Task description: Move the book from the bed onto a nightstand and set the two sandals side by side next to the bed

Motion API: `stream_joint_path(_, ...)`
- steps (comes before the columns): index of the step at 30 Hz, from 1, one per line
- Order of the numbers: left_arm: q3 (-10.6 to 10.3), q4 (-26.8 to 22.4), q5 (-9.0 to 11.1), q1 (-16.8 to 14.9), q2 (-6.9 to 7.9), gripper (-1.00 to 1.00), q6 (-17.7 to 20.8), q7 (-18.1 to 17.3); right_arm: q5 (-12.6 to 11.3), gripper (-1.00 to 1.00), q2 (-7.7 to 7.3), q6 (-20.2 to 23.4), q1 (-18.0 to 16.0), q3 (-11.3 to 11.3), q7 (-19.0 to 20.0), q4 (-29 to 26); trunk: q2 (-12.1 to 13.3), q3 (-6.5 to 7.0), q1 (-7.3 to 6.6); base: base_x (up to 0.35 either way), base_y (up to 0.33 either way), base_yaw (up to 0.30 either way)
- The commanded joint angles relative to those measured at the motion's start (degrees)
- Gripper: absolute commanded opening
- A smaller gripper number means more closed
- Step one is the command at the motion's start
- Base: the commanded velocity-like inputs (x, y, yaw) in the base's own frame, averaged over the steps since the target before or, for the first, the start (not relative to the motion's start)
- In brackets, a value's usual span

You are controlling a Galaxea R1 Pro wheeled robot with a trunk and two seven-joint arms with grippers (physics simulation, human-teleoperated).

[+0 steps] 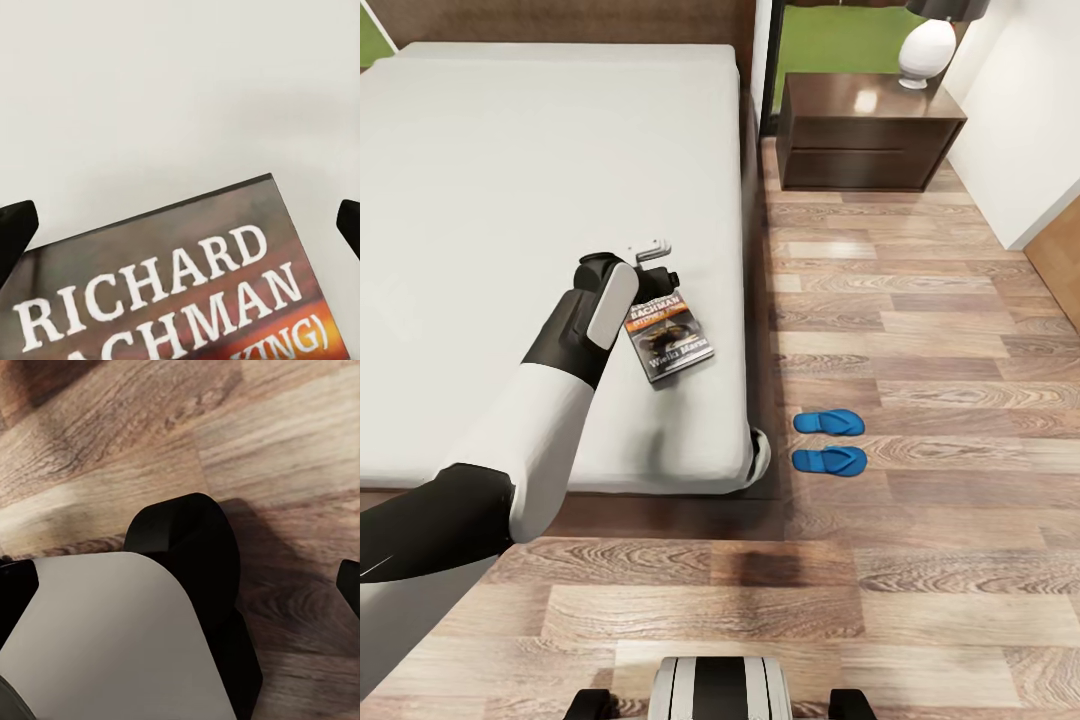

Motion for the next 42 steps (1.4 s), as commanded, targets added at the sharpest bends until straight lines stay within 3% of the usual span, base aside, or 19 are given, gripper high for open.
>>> stream_joint_path(1,-0.13,-0.09,0.60,-0.03,0.02,1.00,0.09,0.55,-0.41,1.00,-0.03,-0.22,-0.02,0.48,0.11,0.03,-0.01,-0.03,-0.01,0.000,0.000,0.000)
stream_joint_path(14,-0.18,-2.77,0.52,-0.03,0.02,1.00,0.09,0.58,-0.41,1.00,-0.03,-0.22,-0.01,0.48,0.11,0.03,-0.01,-0.03,-0.01,0.091,0.000,0.000)
stream_joint_path(36,-0.31,-2.78,0.60,-0.03,0.02,1.00,0.09,0.55,-0.41,1.00,-0.03,-0.22,-0.01,0.48,0.11,0.03,-0.01,-0.03,-0.01,0.053,0.000,0.000)
stream_joint_path(42,-0.31,-2.78,0.60,-0.03,0.01,1.00,0.09,0.55,-0.41,1.00,-0.03,-0.22,-0.03,0.48,0.11,0.03,-2.42,-1.11,1.31,0.001,0.000,0.000)
